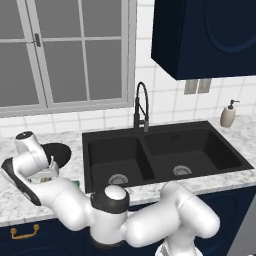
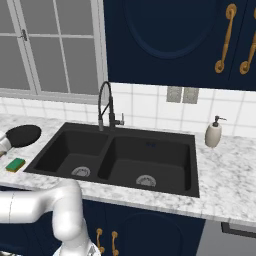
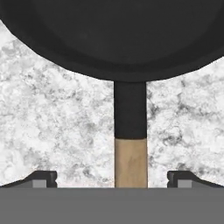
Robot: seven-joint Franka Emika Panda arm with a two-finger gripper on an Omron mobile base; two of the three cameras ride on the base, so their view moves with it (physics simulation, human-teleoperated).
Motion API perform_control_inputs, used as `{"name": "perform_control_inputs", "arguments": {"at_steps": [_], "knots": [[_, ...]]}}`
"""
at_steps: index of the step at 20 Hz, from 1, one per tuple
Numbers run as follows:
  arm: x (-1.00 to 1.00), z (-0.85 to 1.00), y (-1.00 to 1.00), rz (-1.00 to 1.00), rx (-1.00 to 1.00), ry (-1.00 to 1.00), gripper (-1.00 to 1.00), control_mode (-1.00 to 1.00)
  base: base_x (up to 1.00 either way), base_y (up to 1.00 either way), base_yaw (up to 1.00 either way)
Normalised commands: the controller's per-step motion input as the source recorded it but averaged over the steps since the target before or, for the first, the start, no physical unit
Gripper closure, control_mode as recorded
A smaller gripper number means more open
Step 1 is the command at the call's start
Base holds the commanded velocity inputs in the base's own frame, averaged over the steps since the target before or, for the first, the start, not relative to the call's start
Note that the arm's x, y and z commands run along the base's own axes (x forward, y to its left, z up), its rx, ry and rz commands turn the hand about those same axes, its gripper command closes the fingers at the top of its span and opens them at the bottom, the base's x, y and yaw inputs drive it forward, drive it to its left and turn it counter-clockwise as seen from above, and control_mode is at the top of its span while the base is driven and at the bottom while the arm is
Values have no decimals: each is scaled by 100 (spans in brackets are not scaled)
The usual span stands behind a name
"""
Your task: Pick the pan and sponge and place them into the sink. Then turn on the water.
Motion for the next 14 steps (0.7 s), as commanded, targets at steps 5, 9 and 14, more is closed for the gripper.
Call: {"name": "perform_control_inputs", "arguments": {"at_steps": [5, 9, 14], "knots": [[-4, -54, -9, -3, 0, -1, -100, -100, 0, 0, 0], [-13, -66, -10, -5, 0, -4, -100, -100, 0, 0, 0], [-15, -64, -4, -6, 0, -6, 100, -100, 0, 0, 0]]}}
